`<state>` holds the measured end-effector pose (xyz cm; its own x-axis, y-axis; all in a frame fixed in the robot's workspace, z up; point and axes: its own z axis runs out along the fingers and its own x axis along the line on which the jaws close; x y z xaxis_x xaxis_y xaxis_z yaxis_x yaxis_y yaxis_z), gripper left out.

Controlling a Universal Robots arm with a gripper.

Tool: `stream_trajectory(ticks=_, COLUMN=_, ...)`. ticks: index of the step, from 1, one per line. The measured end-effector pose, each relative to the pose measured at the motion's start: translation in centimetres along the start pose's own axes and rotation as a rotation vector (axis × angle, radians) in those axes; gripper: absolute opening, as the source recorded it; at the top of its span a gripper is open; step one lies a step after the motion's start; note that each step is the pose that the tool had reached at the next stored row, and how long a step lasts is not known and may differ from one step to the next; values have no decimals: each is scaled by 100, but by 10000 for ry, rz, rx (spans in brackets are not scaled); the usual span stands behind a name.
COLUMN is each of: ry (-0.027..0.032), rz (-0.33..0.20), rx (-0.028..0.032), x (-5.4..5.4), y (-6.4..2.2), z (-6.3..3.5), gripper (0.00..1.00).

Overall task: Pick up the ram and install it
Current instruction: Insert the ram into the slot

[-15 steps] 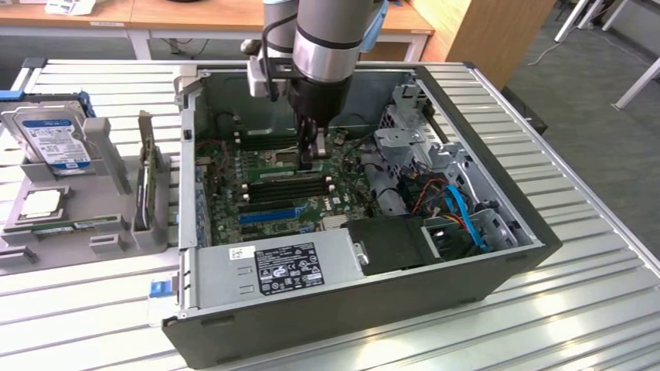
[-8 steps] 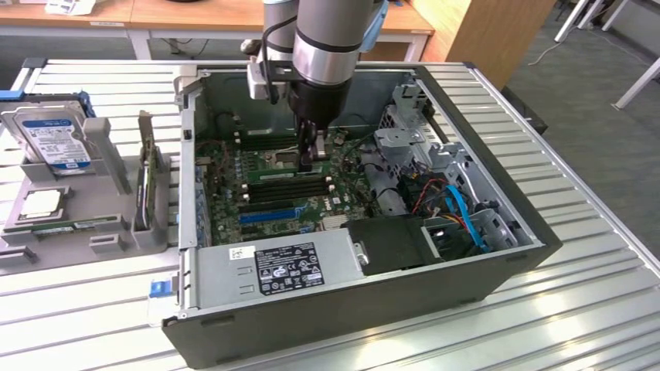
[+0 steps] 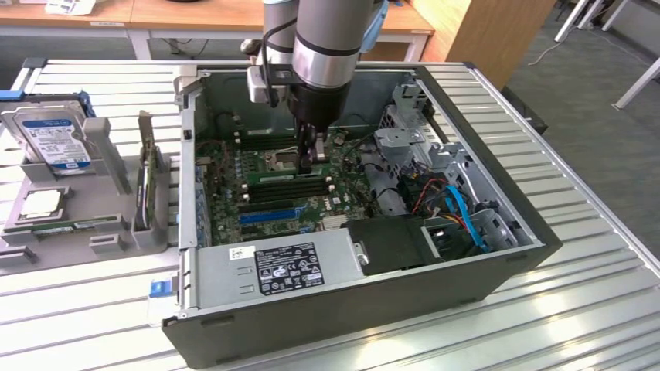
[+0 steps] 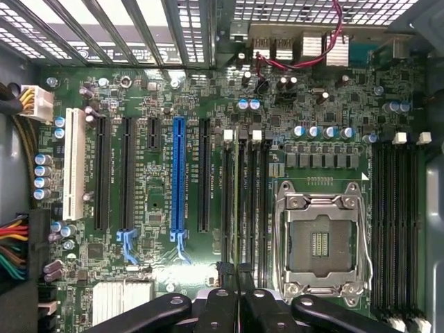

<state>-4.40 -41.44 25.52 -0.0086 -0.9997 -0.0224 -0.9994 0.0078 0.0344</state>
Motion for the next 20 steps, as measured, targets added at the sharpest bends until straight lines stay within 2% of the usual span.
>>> stream_trajectory(ticks=9, ry=12, rz=0, rx=0, x=1, y=-2, z=47, gripper=12)
stream_trajectory(ticks=20, ry=10, rz=101, rx=1, x=1, y=-2, z=52, gripper=12)
